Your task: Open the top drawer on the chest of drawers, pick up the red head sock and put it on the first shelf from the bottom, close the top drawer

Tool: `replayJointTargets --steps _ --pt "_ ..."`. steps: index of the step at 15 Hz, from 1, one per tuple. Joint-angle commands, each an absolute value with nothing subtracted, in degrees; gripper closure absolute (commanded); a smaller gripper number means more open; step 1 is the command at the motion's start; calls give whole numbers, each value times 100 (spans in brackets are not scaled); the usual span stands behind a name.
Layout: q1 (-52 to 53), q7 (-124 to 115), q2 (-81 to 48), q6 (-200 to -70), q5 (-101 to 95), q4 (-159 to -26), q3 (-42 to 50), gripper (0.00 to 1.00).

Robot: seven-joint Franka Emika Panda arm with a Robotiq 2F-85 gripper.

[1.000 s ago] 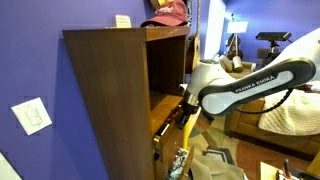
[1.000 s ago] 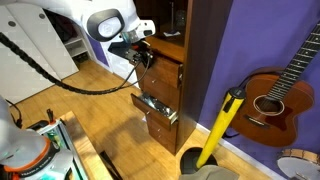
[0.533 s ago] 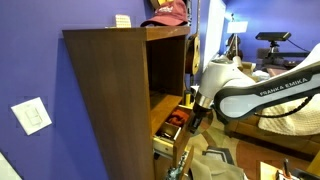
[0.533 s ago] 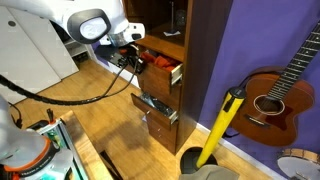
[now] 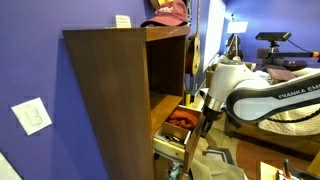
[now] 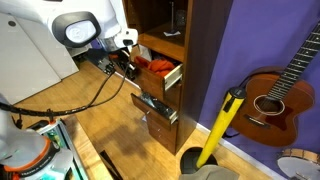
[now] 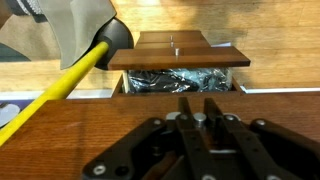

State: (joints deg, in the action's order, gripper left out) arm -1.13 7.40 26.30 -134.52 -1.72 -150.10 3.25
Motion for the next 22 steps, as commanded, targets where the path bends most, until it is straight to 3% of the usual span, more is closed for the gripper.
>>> replayJointTargets --steps 1,7,22 --pt "-443 597 2731 -13171 -530 -15300 360 46" --pt "-784 711 2876 -12737 -898 -15316 513 2" --pt "-908 1569 3827 -12442 -1174 -14493 1027 0"
